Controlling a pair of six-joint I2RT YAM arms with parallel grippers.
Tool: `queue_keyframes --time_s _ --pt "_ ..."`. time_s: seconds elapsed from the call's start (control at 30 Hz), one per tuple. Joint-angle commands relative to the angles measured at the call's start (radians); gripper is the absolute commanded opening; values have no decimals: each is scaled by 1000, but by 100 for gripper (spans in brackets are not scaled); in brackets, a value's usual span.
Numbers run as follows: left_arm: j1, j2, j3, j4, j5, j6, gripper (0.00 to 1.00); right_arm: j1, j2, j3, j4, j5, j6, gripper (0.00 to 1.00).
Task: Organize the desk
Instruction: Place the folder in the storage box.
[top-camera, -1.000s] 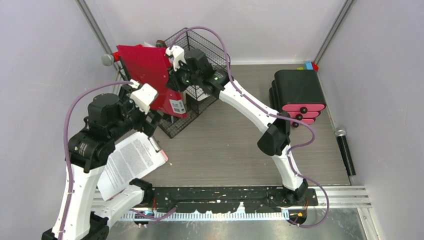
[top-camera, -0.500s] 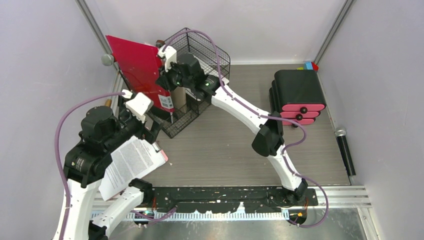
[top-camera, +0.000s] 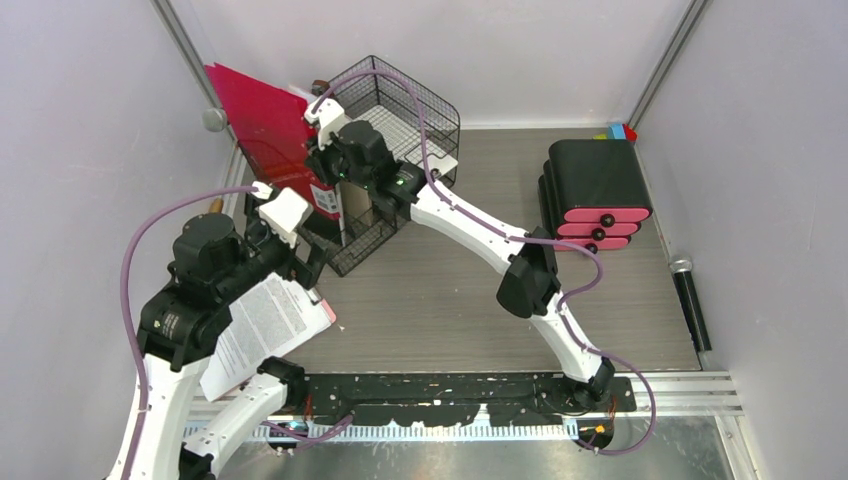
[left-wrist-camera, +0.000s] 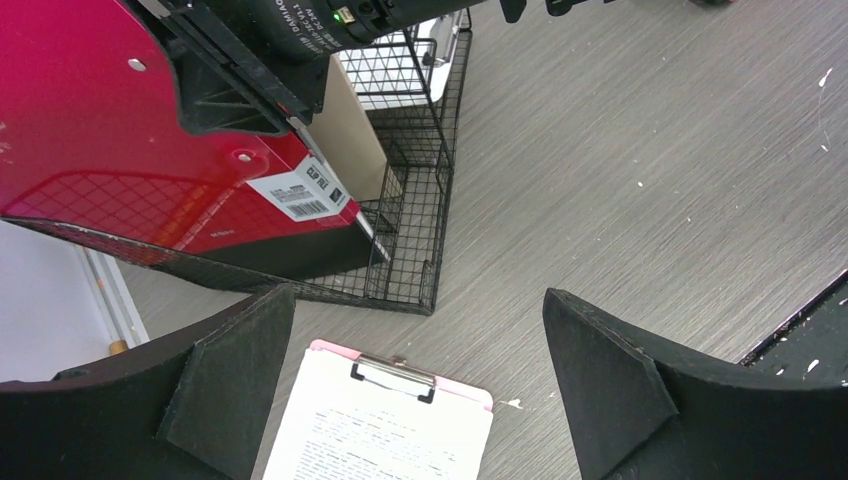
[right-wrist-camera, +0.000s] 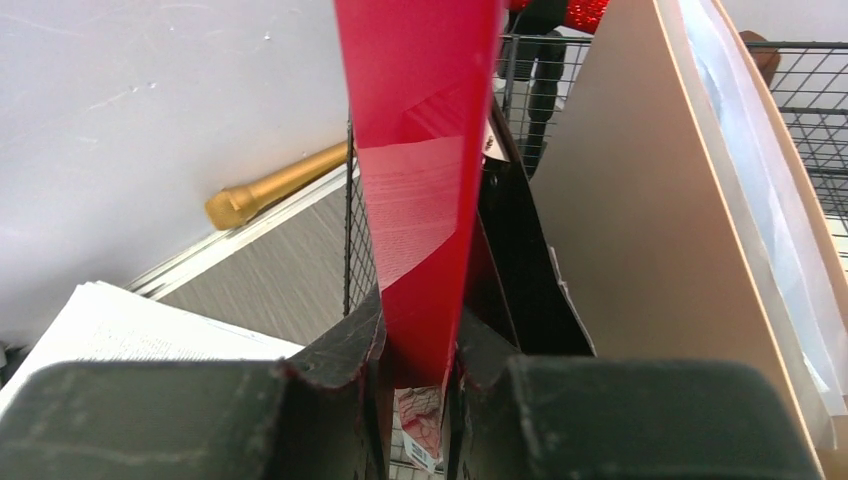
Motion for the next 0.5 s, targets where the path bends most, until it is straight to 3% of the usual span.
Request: queue_keyframes --time_s 0.0,0.47 --pt "4 -6 -7 68 34 1 99 14 3 34 142 105 -23 0" --pt "4 -9 -14 71 56 7 99 40 39 15 93 133 9 1"
